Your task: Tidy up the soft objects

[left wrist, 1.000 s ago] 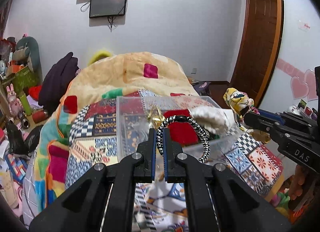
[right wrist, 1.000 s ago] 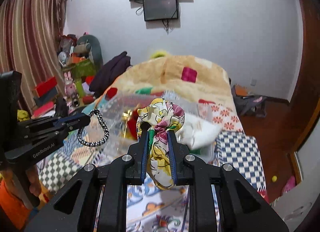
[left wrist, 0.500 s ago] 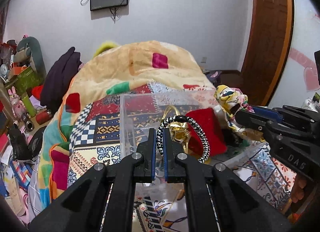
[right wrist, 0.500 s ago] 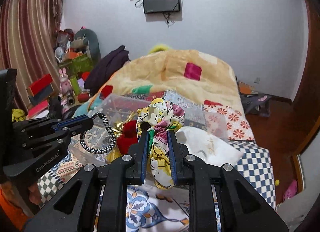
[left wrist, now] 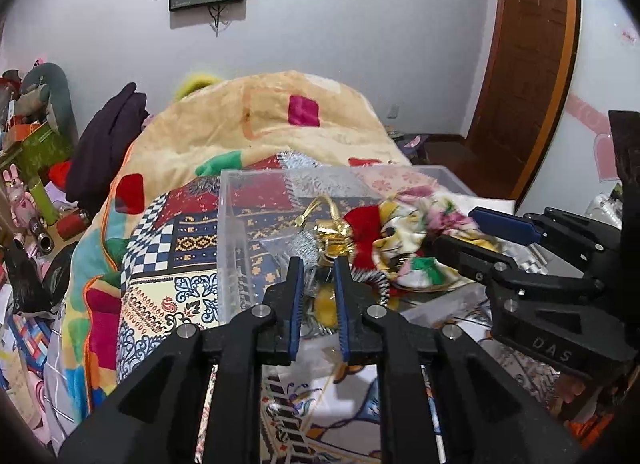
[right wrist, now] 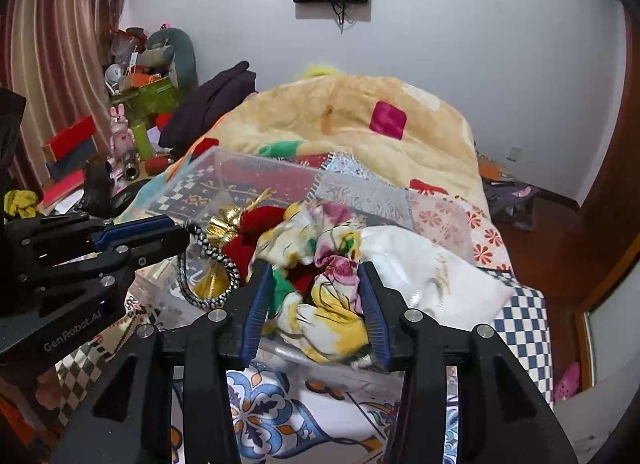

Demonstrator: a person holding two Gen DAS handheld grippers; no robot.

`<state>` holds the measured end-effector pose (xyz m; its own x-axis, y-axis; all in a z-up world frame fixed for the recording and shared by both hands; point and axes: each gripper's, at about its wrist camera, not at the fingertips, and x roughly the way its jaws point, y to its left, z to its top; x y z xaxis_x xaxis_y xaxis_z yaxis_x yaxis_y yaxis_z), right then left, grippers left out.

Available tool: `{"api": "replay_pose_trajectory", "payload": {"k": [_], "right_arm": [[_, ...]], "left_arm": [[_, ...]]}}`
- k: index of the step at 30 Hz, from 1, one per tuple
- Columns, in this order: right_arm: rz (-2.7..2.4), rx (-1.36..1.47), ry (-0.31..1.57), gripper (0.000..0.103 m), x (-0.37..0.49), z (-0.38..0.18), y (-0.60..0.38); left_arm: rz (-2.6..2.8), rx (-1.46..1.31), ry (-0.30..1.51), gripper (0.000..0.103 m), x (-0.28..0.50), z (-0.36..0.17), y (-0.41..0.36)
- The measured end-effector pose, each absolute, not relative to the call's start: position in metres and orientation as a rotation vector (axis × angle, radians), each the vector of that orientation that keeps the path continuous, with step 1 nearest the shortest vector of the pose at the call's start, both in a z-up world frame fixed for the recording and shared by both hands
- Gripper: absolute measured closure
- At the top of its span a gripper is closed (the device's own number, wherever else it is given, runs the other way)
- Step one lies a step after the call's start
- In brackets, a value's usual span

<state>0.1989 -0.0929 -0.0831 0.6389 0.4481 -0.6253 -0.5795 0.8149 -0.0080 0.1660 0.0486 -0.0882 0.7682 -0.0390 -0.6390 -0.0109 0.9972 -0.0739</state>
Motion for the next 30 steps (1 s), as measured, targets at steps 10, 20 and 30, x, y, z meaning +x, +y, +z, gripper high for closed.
{"api": "replay_pose_trajectory", "payload": {"k": [10, 20, 30], "right_arm": [[0.577, -0.093, 0.528, 0.052, 0.164, -0.030, -0.140], [0.587, -0.026, 0.365, 0.034, 0.112, 0.011, -0.172], [0.586, -0.017, 0.284, 0.006, 0.095, 0.015, -0.172]], "left_arm": [[-0.076, -0.096, 0.543, 0.078, 0.108, -0.026, 0.034], [-0.085, -0.098, 0.345, 0.040, 0.052, 0.014, 0.018], [-0.054, -0.091, 0.287, 0.018, 0.034, 0.014, 0.014]]}}
